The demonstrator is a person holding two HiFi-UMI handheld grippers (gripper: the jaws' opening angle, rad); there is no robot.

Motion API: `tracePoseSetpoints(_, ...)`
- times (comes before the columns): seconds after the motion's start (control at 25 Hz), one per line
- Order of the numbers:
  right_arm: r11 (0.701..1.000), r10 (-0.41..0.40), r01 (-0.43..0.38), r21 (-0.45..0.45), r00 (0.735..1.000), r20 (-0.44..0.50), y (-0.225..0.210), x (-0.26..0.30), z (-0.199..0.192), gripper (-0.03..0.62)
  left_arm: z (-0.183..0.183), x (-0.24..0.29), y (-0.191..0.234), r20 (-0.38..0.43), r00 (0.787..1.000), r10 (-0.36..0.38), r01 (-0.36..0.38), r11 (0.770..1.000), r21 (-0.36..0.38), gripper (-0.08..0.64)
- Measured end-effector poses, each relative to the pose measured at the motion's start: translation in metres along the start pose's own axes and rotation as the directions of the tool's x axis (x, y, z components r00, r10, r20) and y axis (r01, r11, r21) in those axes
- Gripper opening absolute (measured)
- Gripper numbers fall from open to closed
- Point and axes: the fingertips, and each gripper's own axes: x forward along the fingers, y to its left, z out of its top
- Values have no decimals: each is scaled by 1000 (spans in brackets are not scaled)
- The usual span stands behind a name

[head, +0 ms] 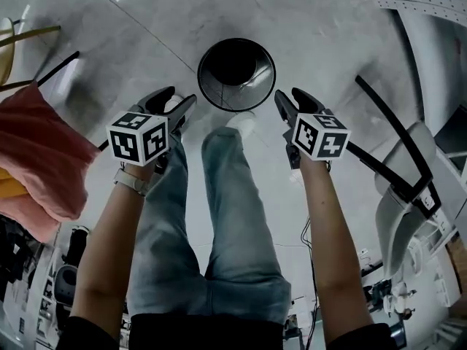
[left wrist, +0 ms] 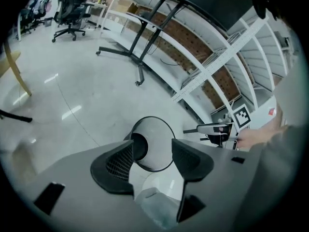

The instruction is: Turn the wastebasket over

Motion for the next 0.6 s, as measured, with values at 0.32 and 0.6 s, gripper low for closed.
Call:
tracePoseSetpoints(0.32, 1000, 13, -14, -12, 997, -77, -31, 69, -24, 181, -38, 70, 44, -24, 1000, 8, -10, 996, -85, 244)
tracePoseSetpoints(0.6, 1000, 9, -12, -24, 991, -132, -52, 114, -41, 181, -60, 118, 66, -56, 998, -14, 9, 995, -100, 244)
